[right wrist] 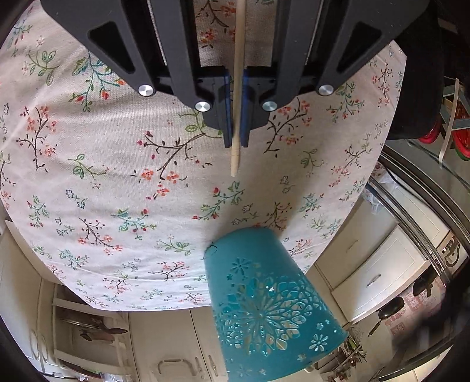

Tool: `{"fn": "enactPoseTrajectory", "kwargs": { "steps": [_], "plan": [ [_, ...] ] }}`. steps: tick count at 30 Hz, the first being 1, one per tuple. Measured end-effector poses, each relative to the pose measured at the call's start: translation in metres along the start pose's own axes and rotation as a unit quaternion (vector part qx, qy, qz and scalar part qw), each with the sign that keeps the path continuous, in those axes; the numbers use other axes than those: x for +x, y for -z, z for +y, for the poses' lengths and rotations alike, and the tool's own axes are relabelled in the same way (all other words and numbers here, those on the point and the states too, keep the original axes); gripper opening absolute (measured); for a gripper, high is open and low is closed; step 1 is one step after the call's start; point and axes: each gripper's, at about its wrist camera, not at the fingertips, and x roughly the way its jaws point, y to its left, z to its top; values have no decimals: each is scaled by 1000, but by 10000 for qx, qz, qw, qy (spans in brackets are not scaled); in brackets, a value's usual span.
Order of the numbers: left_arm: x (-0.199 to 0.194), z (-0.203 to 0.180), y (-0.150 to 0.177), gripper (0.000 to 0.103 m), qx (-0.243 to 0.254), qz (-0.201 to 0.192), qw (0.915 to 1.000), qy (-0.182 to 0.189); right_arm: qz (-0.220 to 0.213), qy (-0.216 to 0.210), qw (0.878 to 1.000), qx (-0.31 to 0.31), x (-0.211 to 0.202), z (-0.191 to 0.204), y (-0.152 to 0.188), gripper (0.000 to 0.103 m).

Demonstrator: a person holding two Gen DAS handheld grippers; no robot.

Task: Organize utensils
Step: 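Lift the chopstick with the left gripper and drop it into the basket while the right gripper holds another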

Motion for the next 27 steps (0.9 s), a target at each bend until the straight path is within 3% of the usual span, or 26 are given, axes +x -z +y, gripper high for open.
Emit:
{"fn": "enactPoseTrajectory", "kwargs": {
  "steps": [6, 12, 18, 25, 27],
  "plan": [
    [18, 12, -71, 5, -541, -1011, 9930, -278, -20, -40, 10000, 38, 0, -3, 0, 5],
    [59, 6, -98, 5, -500, -1614, 9814, -909, -66, 43, 9999, -126, 1, 2, -1, 5],
    [102, 18, -95, 5, -619, -1504, 9781, -1301, -78, 118, 9996, -237, 1, 5, -2, 5],
    [110, 23, -62, 6, -473, -1068, 9818, -1497, -75, 133, 9995, -272, 3, 7, -3, 7],
    [101, 25, -52, 16, -417, -965, 9830, -1507, -88, 120, 9994, -302, 3, 8, -2, 9]
  ]
}}
